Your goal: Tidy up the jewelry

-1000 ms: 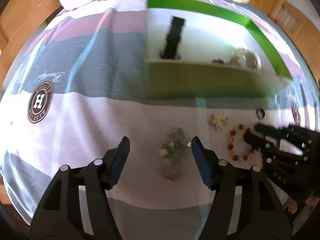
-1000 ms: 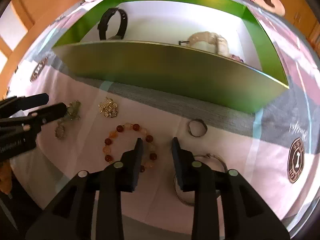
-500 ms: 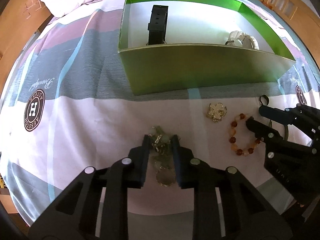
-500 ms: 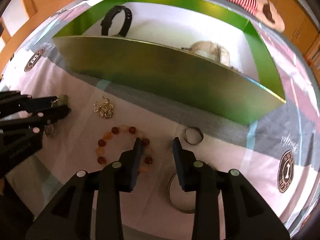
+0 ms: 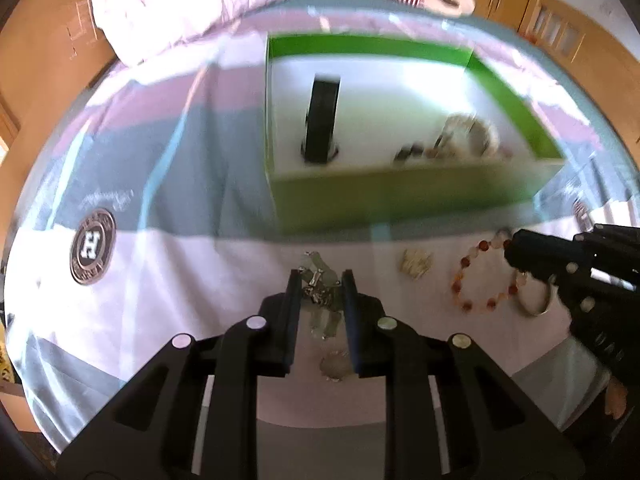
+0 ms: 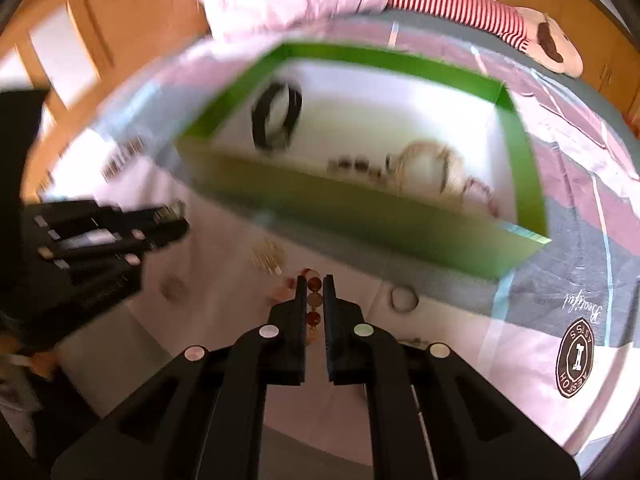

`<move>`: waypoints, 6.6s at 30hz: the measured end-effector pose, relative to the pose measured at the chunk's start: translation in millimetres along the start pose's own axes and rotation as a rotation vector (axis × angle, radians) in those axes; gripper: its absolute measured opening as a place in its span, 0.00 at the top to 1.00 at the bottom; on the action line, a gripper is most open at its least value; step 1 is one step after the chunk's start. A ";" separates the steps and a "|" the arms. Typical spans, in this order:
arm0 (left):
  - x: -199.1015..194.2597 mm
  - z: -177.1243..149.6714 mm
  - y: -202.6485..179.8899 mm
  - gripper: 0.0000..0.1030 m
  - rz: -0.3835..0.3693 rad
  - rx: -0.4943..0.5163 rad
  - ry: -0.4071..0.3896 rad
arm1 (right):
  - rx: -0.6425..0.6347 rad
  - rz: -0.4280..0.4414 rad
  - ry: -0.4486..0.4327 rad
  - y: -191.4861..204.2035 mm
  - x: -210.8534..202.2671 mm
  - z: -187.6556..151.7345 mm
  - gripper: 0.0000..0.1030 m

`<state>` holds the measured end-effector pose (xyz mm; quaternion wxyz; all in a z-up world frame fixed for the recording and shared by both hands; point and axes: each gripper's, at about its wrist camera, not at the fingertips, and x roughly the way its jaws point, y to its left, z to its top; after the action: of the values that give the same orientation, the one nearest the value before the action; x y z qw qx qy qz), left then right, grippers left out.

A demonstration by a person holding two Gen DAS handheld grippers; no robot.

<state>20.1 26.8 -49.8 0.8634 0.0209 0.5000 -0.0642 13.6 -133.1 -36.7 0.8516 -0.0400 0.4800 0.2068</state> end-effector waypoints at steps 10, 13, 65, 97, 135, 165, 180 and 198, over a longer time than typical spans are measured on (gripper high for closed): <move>-42.3 27.6 -18.1 0.81 0.058 0.062 -0.221 | 0.134 0.005 -0.180 -48.3 -57.5 30.2 0.93; -45.9 36.2 -19.2 0.81 0.100 0.082 -0.277 | 0.163 0.000 -0.186 -55.4 -53.9 34.4 0.93; 30.7 145.5 -69.5 0.46 -0.092 0.007 -0.136 | 0.321 -0.054 -0.213 -123.1 -23.7 92.2 0.44; 23.0 -49.6 -33.1 0.80 -0.042 0.128 0.106 | 0.059 -0.205 0.260 -48.7 25.1 -56.7 0.38; 35.1 -5.1 -70.1 0.77 -0.067 0.152 0.072 | 0.013 -0.105 0.228 -33.5 12.4 -62.8 0.46; 46.6 -4.1 -61.5 0.80 -0.024 0.156 0.079 | -0.055 -0.172 0.197 -17.9 22.8 -59.2 0.46; 36.4 -6.5 -59.9 0.80 -0.012 0.170 0.052 | -0.023 -0.190 0.175 -25.8 16.1 -53.4 0.47; 47.1 -9.9 -49.4 0.74 0.014 0.144 0.104 | -0.010 -0.229 0.199 -39.2 22.1 -56.5 0.44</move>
<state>28.3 -25.4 -94.2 0.8328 0.0900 0.5382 -0.0930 -6.4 -177.1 -90.5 0.8177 -0.1190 0.5533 0.1055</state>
